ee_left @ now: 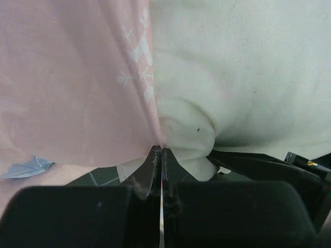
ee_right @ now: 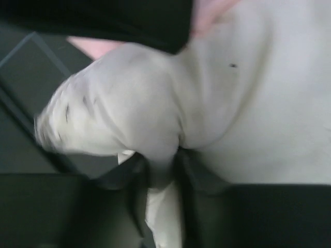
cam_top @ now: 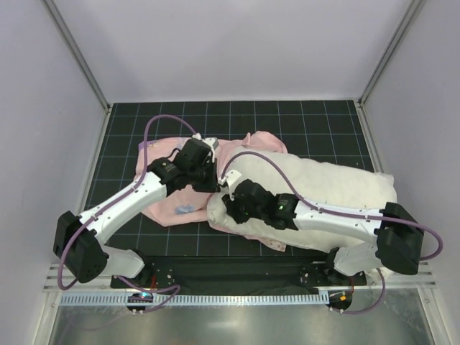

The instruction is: Put the pillow into the pillowcase

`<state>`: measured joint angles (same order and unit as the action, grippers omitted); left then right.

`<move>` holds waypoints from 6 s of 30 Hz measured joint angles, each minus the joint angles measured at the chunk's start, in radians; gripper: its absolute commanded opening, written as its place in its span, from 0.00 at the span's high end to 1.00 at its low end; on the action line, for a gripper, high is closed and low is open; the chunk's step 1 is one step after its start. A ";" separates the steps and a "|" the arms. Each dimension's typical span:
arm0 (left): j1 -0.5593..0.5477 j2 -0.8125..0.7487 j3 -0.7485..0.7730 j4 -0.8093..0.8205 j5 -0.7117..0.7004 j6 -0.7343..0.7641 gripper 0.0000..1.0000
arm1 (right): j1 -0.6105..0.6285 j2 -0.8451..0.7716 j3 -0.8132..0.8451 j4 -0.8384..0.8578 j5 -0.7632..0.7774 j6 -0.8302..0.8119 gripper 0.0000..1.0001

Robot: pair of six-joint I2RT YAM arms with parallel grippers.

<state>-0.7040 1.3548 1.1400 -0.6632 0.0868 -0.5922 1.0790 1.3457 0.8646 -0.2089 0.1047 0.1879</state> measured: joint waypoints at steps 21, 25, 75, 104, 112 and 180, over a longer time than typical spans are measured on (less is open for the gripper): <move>0.005 -0.072 -0.024 0.037 0.181 -0.030 1.00 | -0.346 -0.032 0.074 0.056 0.143 0.183 0.96; 0.005 -0.074 -0.022 0.034 0.218 -0.037 0.85 | -0.343 0.013 0.087 0.055 0.092 0.192 0.96; 0.004 0.574 0.179 0.486 -0.303 -0.155 1.00 | -0.612 -0.282 0.048 -0.054 -0.351 0.331 0.96; -0.117 0.009 -0.071 0.277 -0.039 -0.156 1.00 | -0.506 0.090 0.055 0.166 -0.505 0.293 0.96; -0.298 0.023 -0.032 0.203 -0.105 -0.155 1.00 | -0.486 0.261 0.099 0.254 -0.622 0.347 0.96; -0.157 0.056 -0.018 -0.042 -0.316 -0.023 1.00 | -0.235 -0.031 -0.188 0.144 -0.402 0.412 0.96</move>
<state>-0.8612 1.4113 1.1217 -0.7052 -0.2291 -0.6155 0.8440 1.3151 0.6769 -0.0650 -0.2977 0.6003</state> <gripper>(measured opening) 0.015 0.098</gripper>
